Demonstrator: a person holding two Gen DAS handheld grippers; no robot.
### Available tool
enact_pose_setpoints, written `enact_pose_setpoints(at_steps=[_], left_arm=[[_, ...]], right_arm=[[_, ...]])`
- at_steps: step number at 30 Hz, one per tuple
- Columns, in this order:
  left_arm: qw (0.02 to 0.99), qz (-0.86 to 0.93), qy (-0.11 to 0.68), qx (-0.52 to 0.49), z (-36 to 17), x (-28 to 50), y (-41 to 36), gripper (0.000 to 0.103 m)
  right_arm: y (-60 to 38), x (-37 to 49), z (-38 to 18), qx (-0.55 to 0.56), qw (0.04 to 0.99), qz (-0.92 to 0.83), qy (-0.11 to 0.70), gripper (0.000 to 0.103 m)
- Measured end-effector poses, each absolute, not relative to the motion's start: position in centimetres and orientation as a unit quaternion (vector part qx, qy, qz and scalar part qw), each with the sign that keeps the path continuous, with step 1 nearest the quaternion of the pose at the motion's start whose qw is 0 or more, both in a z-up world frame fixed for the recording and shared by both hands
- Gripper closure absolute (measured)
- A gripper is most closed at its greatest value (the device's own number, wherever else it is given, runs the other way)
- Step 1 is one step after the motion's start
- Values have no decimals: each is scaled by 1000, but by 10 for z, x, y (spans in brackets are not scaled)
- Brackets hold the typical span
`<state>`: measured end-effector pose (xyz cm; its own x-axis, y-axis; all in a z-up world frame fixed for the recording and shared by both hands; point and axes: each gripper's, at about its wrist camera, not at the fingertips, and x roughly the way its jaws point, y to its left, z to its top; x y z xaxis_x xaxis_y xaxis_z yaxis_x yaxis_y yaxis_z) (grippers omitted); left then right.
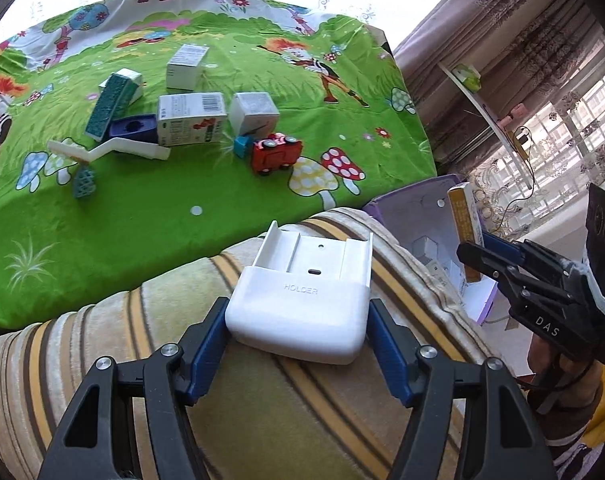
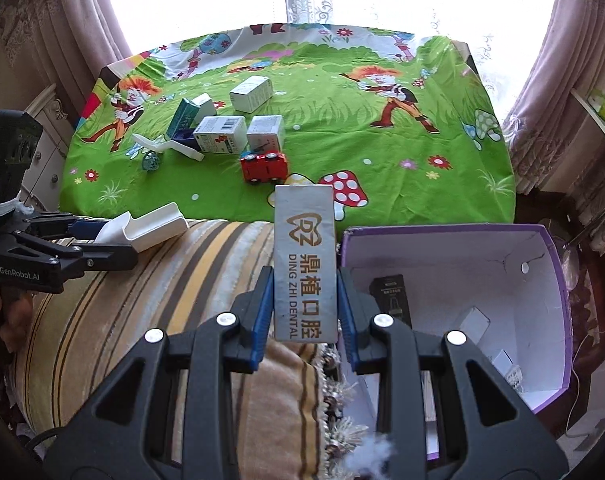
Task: Organize rigid objects
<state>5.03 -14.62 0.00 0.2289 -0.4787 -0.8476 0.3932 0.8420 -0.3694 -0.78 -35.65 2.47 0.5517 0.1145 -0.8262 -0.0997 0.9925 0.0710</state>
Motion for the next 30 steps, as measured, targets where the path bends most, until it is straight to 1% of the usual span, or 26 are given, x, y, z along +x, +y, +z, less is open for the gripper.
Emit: enact_pose_setpoints(at_steps=[11, 21, 30], left_arm=[[760, -314, 567, -49, 1, 52, -210, 35], [746, -350, 566, -13, 2, 41, -272, 35], [728, -377, 572, -11, 0, 33, -301, 34]], right_arm=[[-408, -25, 19, 32, 880, 1, 475, 68], [-430, -35, 16, 32, 879, -42, 475, 69], [-447, -41, 17, 40, 878, -72, 471, 68]])
